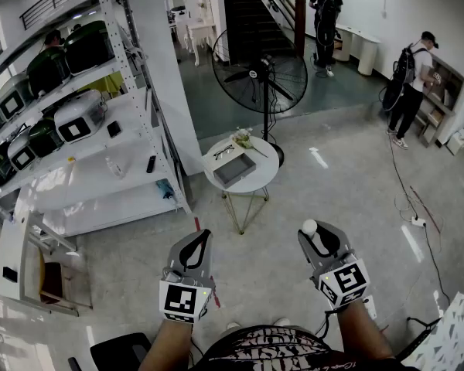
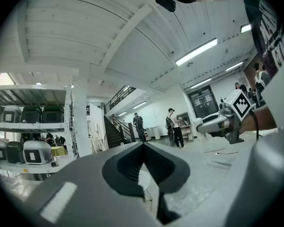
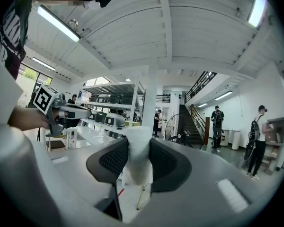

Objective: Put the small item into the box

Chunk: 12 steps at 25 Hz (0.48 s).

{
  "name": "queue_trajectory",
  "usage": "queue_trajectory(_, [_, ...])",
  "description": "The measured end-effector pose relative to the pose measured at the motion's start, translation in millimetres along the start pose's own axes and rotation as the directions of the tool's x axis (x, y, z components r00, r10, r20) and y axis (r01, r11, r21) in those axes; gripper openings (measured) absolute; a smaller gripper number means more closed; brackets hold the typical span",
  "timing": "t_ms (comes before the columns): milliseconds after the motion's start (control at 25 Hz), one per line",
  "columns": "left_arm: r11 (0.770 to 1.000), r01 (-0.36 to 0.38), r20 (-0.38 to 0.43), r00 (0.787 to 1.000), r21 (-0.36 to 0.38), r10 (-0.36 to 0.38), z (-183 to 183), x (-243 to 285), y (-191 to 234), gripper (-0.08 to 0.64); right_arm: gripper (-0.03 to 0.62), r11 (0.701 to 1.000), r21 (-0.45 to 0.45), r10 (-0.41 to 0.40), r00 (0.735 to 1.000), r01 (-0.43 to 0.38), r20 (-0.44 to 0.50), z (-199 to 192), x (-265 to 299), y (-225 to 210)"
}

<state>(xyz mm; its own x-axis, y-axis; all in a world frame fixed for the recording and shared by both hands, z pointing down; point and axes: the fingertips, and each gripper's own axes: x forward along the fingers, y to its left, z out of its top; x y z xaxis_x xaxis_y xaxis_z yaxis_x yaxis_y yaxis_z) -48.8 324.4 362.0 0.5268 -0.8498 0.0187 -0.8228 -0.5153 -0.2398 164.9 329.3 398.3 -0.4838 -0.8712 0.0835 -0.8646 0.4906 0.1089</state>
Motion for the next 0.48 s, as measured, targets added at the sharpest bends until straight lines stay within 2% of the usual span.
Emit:
queue_trajectory(240, [1.000,0.010,0.001,1.000,-0.001,-0.010,-10.5,-16.0,25.5,0.002,0.163,1.000,0.006,-0.004,1.000,0.004,-0.001,4.6,18.1,26.2])
queue_trajectory(480, [0.999,0.020,-0.038,0.999,-0.050,-0.022,-40.4,-38.3,57.6,0.002,0.163,0.999,0.034,-0.001,1.000,0.001,0.001,8.8,36.1,55.9])
